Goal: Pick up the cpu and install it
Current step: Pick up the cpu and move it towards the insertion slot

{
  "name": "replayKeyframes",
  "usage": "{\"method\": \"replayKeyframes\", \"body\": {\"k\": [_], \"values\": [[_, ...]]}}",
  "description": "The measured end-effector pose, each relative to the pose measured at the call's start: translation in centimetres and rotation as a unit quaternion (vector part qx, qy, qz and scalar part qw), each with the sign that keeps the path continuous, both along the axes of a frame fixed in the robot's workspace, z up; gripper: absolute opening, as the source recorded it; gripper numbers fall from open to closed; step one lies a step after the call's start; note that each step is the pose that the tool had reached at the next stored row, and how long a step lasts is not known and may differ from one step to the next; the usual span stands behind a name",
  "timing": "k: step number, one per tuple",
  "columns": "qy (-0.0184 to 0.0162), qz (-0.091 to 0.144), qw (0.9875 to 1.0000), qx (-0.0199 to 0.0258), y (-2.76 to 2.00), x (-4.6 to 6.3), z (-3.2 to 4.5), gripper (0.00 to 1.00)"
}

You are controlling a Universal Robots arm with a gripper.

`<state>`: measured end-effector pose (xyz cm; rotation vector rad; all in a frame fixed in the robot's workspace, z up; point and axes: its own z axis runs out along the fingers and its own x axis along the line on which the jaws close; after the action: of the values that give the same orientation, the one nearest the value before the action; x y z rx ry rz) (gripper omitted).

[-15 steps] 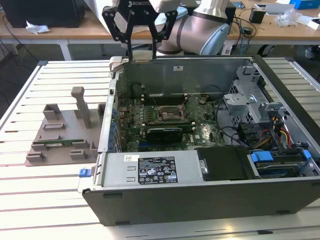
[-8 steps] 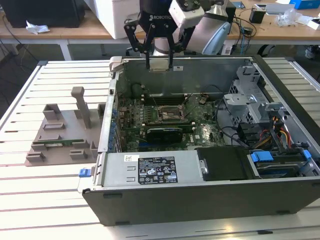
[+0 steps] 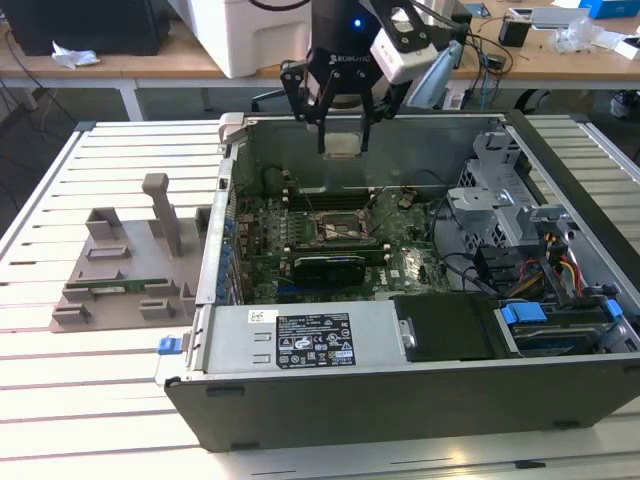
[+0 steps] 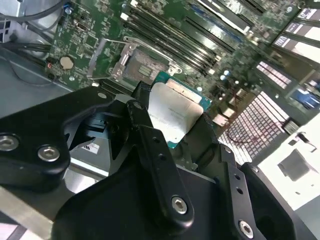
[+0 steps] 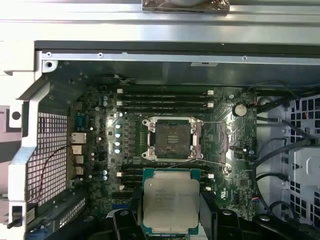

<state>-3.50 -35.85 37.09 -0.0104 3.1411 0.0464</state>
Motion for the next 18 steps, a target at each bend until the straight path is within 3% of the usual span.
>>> {"method": "replayKeyframes", "body": {"k": [6,12,18], "values": [[0.0003,0.0,1.0,0.0001,0.19,0.9,-1.93,0.54],[0.0003,0.0,1.0,0.0001,0.58,1.0,-3.02,0.54],[0.0003,0.0,1.0,0.0001,0.63,1.1,-4.02,0.54]]}}
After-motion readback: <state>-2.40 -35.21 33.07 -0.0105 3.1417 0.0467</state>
